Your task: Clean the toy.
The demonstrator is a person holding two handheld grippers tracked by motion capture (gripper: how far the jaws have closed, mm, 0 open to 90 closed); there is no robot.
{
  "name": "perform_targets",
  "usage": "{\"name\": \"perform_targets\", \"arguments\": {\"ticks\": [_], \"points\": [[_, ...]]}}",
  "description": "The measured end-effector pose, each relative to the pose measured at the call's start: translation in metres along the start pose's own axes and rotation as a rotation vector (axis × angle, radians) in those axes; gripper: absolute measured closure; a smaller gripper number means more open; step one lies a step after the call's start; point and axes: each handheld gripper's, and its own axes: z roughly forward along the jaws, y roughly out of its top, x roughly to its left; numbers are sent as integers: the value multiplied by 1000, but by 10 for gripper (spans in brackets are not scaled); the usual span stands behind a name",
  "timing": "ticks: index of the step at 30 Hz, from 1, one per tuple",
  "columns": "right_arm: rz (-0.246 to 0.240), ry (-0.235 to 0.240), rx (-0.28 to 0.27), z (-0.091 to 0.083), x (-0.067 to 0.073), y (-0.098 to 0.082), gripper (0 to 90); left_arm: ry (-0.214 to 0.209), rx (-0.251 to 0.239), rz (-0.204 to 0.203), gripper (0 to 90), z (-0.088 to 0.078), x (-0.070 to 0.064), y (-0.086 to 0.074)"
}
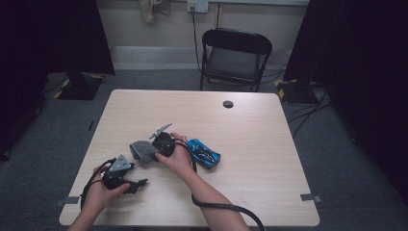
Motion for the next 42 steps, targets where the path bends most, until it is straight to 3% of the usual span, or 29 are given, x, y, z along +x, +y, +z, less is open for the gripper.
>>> {"name": "perform_targets", "arguments": {"ticks": [4,10,13,16,23,29,37,42], "points": [[-7,3,5,1,1,-2,562,1,0,-1,160,0,0,0],[-19,18,-3,-5,1,-5,355,1,0,-2,158,0,0,0],[-35,16,-14,-13,-1,-9,298,0,1,0,158,0,0,0],[-57,11,-27,-23,-5,-14,271,0,2,0,157,0,0,0],[-44,0,-31,-49,-24,-26,226,1,1,-5,153,0,-1,0],[-26,-64,-22,-67,-46,-48,211,4,0,-6,152,0,-1,0],[9,-128,4,-78,-68,-66,165,4,0,-7,152,0,-1,0],[47,-145,21,-78,-80,-74,165,4,0,-7,152,0,-1,0]]}}
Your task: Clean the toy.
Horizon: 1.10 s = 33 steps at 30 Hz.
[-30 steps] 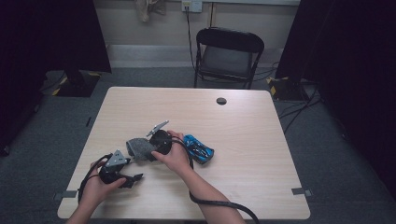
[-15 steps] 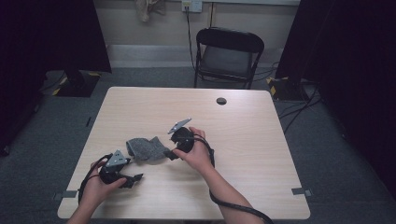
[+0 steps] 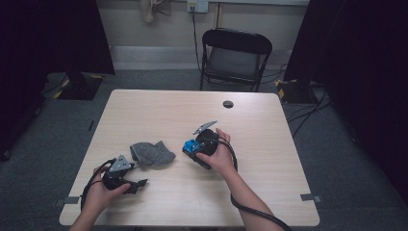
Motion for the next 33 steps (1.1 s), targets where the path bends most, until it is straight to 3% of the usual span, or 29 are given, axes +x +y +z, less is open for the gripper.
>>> {"name": "perform_targets", "arguments": {"ticks": [9,23,33], "points": [[31,11,32,12,-4,-10,163,0,0,0,151,0,0,0],[14,12,36,27,-2,-8,161,2,3,-2,148,0,0,0],[-18,0,28,25,-1,-13,150,3,2,-3,147,0,-1,0]]}}
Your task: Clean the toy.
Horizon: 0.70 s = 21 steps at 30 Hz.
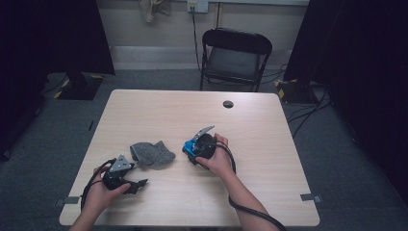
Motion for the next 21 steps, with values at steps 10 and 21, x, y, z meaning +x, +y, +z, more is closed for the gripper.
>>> {"name": "perform_targets", "arguments": {"ticks": [10,21], "points": [[54,-37,-25,-1,1,-4,181,0,0,0,147,0,0,0],[52,-38,-37,-3,3,-5,254,1,1,0,145,0,0,0]]}}
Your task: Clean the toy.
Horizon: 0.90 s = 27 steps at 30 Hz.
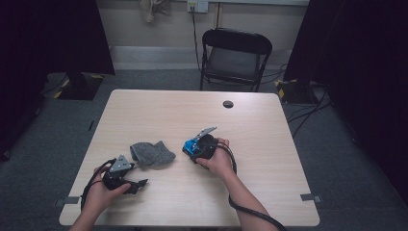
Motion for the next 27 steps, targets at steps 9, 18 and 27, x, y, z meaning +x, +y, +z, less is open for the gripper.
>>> {"name": "perform_targets", "arguments": {"ticks": [9,18,27], "points": [[31,-29,0,-1,4,-1,257,0,0,-1,145,0,0,0],[34,-38,15,-2,5,0,259,0,1,2,144,0,0,0],[22,-40,27,-5,5,-1,261,-9,15,2,165,-2,2,2]]}}
